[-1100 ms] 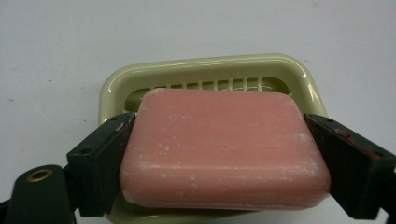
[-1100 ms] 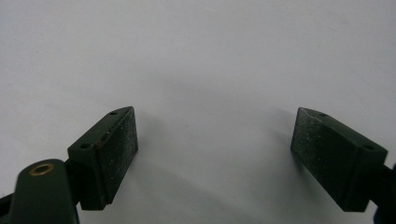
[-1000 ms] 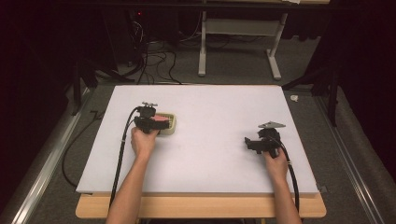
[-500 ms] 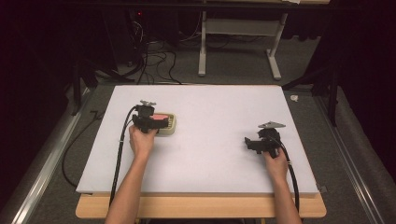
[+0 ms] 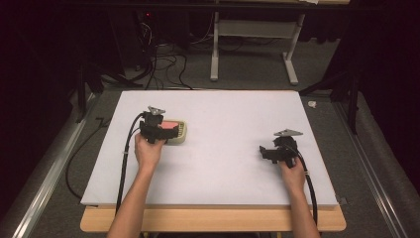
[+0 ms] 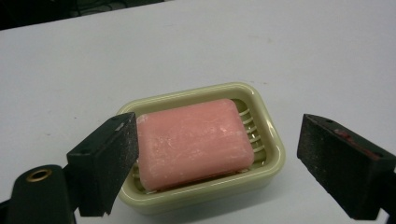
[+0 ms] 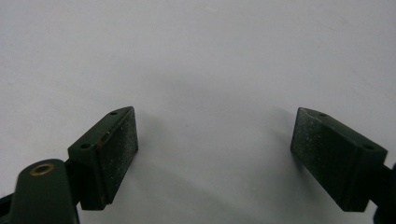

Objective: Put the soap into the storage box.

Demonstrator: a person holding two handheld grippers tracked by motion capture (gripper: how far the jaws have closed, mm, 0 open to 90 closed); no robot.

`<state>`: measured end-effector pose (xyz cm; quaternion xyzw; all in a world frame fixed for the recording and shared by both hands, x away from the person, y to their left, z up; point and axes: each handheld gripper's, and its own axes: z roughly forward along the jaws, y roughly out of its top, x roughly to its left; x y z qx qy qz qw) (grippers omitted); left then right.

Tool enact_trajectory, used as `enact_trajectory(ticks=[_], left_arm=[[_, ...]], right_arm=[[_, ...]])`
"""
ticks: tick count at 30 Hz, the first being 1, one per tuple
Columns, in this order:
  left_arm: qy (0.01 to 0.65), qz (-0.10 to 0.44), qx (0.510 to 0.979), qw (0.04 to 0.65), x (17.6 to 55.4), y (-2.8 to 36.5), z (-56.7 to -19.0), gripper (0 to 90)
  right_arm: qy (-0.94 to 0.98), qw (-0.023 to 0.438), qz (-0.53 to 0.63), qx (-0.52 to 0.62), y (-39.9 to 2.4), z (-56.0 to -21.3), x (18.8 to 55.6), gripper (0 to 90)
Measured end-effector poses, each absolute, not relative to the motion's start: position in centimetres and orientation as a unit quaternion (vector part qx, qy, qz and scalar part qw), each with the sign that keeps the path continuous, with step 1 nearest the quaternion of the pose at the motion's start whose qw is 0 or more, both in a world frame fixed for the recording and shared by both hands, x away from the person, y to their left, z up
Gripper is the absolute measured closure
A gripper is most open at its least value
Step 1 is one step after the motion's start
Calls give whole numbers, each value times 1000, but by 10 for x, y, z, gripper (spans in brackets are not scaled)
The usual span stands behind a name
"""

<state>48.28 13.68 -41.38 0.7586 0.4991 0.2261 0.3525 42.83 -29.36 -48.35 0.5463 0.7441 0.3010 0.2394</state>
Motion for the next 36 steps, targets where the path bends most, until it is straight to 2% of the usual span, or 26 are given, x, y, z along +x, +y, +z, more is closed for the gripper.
enact_trajectory(ticks=[36], left_arm=[[464, 228, 756, 401, 432, 150, -392, 145]], right_arm=[[745, 240, 301, 545, -294, -484, 428, 157]])
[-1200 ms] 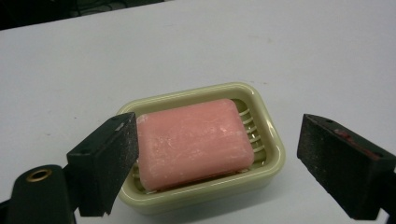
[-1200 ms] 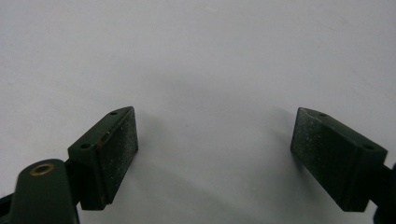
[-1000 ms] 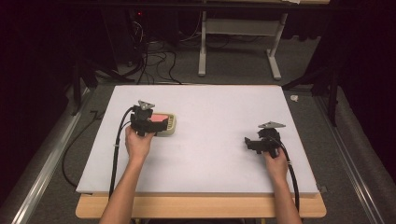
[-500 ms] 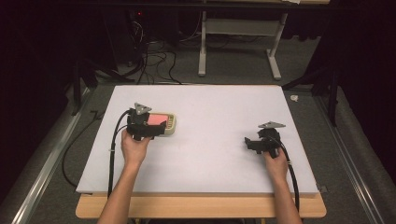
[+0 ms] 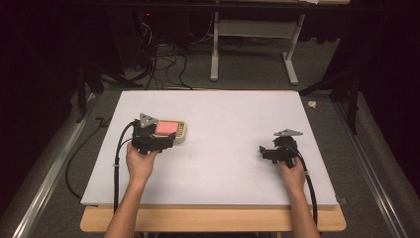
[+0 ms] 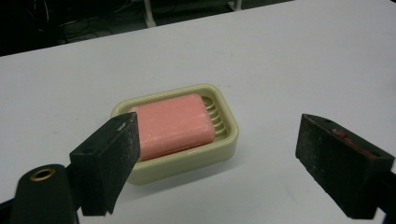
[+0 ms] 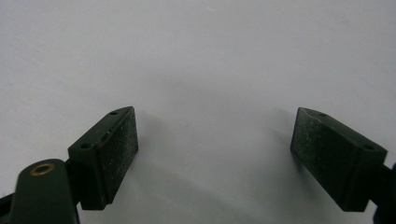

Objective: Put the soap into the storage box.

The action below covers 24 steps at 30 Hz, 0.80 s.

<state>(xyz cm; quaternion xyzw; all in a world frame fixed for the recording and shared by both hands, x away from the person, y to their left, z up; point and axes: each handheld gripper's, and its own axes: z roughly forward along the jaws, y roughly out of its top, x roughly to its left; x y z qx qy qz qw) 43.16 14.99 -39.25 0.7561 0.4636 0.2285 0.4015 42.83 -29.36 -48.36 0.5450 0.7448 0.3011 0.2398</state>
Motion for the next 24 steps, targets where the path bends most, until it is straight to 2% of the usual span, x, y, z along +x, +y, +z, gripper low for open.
enact_trajectory(ticks=[24], left_arm=[[440, 214, 764, 421, 406, 147, -391, 144]], right_arm=[[745, 240, 301, 545, -293, -484, 428, 158]])
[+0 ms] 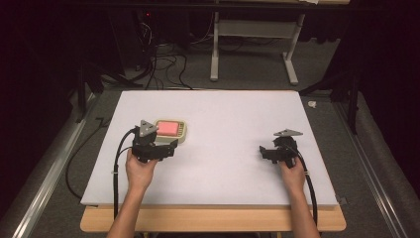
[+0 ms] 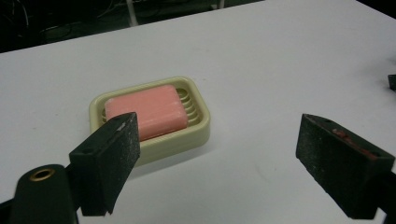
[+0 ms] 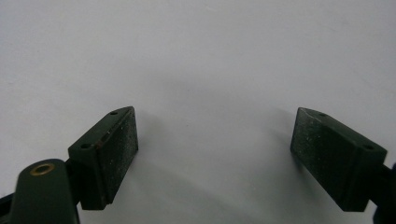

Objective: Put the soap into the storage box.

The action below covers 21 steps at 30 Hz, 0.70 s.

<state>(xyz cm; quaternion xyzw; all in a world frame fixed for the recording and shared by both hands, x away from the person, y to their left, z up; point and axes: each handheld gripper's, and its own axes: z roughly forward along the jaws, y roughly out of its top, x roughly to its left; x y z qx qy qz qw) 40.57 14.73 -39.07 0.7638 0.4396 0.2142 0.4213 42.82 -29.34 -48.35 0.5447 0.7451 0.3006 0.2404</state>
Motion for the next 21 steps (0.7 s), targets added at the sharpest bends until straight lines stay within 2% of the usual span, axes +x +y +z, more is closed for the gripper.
enact_trajectory(ticks=[21], left_arm=[[415, 193, 778, 430, 391, 135, -395, 145]], right_arm=[[745, 241, 301, 544, -293, -484, 428, 158]])
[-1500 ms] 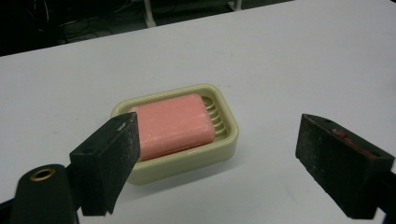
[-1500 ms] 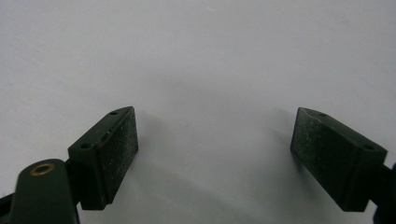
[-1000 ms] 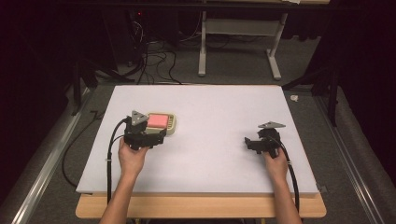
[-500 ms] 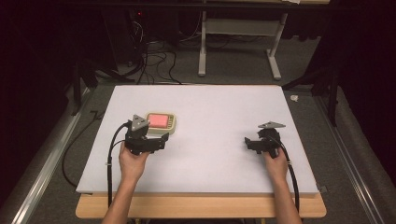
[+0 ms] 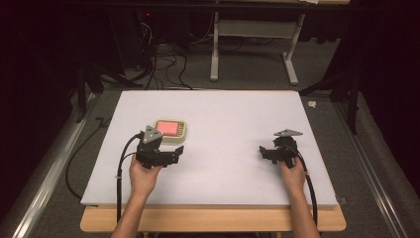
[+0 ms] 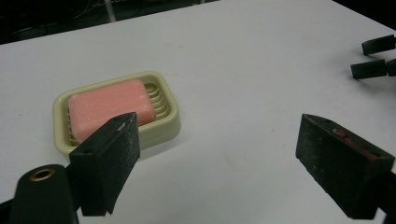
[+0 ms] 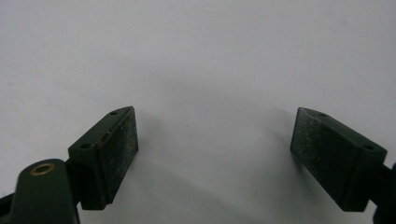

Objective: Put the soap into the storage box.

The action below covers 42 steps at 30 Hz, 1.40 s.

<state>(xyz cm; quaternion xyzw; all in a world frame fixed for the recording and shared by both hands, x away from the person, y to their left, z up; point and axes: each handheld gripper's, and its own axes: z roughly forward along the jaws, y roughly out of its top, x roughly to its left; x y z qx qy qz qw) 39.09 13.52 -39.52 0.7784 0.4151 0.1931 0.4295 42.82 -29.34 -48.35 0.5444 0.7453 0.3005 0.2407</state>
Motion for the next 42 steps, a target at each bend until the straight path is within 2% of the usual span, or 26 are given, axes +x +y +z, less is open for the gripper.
enact_trajectory(ticks=[24, 42], left_arm=[[391, 166, 793, 436, 382, 113, -406, 146], [376, 148, 815, 415, 382, 98, -423, 149]], right_arm=[[745, 240, 301, 545, -293, -483, 428, 158], [745, 240, 301, 544, -293, -484, 428, 159]])
